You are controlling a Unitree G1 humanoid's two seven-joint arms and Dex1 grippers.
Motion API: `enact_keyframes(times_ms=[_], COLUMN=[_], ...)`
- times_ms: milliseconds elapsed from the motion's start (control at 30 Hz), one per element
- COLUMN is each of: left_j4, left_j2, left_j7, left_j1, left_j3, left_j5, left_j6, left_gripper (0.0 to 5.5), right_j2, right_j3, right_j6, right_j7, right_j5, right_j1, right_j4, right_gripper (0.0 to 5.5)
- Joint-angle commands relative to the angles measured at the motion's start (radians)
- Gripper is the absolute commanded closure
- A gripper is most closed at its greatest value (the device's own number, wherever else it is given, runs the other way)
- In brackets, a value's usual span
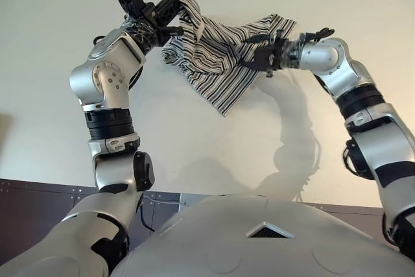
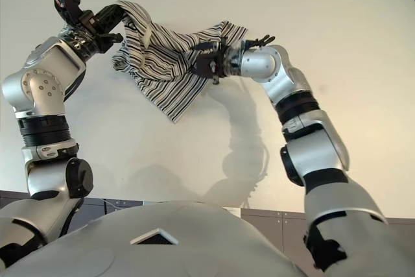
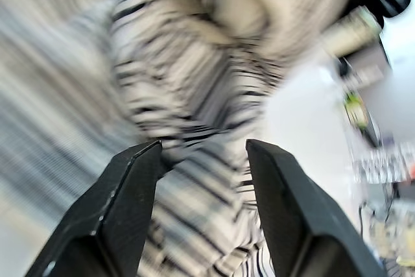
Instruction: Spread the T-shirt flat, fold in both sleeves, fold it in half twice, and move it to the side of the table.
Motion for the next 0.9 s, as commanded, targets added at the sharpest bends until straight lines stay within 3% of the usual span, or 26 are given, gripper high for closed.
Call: enact_keyframes(times_ms=[33, 200, 400, 767, 833, 900], left_j4=[-0.006, 0.002, 0.009, 0.050, 0.038, -0.007], left_j2=[0.005, -0.004, -0.002, 0.002, -0.004, -0.016], left_j7=[0.011, 0.010, 0.003, -0.015, -0.012, 0.017], left_j1=[-0.005, -0.011, -0.008, -0.033, -0.027, 0.005], left_j3=[0.000, -0.010, -0.012, -0.037, -0.036, -0.004], left_j5=[0.005, 0.006, 0.009, 0.021, 0.016, -0.003], left_j6=[-0.007, -0.008, -0.009, -0.019, -0.018, -0.015], left_gripper=[5.40, 5.40, 5.40, 5.40, 5.40, 5.40], right_j2=[-0.028, 0.021, 0.050, 0.068, 0.043, 0.012], right_j3=[0.085, 0.102, 0.051, 0.117, 0.090, -0.050], right_j6=[-0.139, -0.113, -0.090, -0.130, -0.154, -0.037], right_j7=[-0.129, -0.318, -0.306, -0.452, -0.380, -0.132], right_j5=[-0.172, -0.266, -0.181, -0.280, -0.218, 0.075], right_j1=[-0.028, -0.079, -0.112, -0.106, -0.097, -0.052], right_j4=[-0.025, 0.076, 0.160, 0.245, 0.233, 0.109], right_gripper=[3.09, 3.09, 3.09, 3.09, 3.09, 3.09])
